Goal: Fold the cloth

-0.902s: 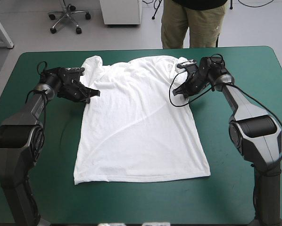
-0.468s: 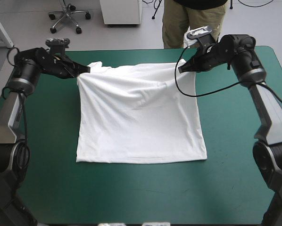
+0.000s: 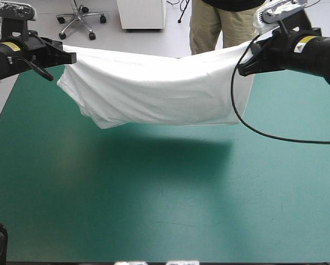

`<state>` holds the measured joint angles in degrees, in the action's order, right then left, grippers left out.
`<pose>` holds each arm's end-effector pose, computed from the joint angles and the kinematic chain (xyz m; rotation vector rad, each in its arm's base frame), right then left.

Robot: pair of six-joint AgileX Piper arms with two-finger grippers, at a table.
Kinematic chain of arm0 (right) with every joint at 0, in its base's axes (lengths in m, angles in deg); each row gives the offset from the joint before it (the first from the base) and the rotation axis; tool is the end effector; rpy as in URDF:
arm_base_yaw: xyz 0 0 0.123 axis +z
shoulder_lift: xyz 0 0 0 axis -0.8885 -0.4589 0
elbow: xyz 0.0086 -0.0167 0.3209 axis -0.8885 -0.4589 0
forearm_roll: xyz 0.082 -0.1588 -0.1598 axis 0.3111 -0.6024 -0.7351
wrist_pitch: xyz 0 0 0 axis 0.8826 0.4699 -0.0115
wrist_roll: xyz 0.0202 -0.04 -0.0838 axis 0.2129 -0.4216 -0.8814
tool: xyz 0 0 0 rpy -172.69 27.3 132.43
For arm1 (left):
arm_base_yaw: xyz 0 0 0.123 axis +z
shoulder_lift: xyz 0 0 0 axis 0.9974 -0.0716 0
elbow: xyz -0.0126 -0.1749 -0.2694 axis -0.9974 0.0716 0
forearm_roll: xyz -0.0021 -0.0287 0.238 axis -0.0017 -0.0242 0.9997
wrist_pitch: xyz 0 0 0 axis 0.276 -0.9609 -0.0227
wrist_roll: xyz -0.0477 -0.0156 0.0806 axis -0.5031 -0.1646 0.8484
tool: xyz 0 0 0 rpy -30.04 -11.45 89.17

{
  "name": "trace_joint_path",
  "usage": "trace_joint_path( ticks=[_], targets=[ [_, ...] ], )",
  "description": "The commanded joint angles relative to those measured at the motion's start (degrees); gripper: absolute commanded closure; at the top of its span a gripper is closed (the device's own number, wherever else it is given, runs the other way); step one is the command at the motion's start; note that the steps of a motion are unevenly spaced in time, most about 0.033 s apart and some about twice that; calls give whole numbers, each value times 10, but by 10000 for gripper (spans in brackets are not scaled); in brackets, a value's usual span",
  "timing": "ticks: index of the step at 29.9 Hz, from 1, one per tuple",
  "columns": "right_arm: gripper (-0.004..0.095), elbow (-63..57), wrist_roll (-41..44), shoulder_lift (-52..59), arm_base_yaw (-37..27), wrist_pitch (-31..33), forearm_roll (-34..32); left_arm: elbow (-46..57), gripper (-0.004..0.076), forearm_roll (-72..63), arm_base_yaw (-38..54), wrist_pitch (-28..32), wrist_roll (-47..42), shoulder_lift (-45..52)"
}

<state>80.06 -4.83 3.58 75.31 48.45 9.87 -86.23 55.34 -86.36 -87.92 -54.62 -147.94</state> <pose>0.2525 0.0699 0.5625 -0.5380 1.9558 0.1338 0.2848 -0.0221 0.5419 0.2752 1.9961 -0.1333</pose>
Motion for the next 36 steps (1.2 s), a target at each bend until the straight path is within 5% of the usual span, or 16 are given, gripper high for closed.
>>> trace_joint_path(
  ticks=[1, 6, 12, 25, 36],
  targets=[
    [921, 16, 3, 35, 0, -31, -21, -17, 733, -10, 0, 44, 3, 32],
    [921, 14, 16, 12, 0, -42, -39, -17, 733, -23, 0, 60, 3, 1],
    [926, 15, 44, -64, -8, -128, -55, -17, 733, -73, 0, 178, 0, -70],
    [925, 11, -26, -169, -58, -449, 37, -17, 733, -65, -3, 469, 21, -141],
    [925, -116, -87, -194, -58, -463, 83, 157, 733, -65, -42, 565, 66, -146]
  ],
)
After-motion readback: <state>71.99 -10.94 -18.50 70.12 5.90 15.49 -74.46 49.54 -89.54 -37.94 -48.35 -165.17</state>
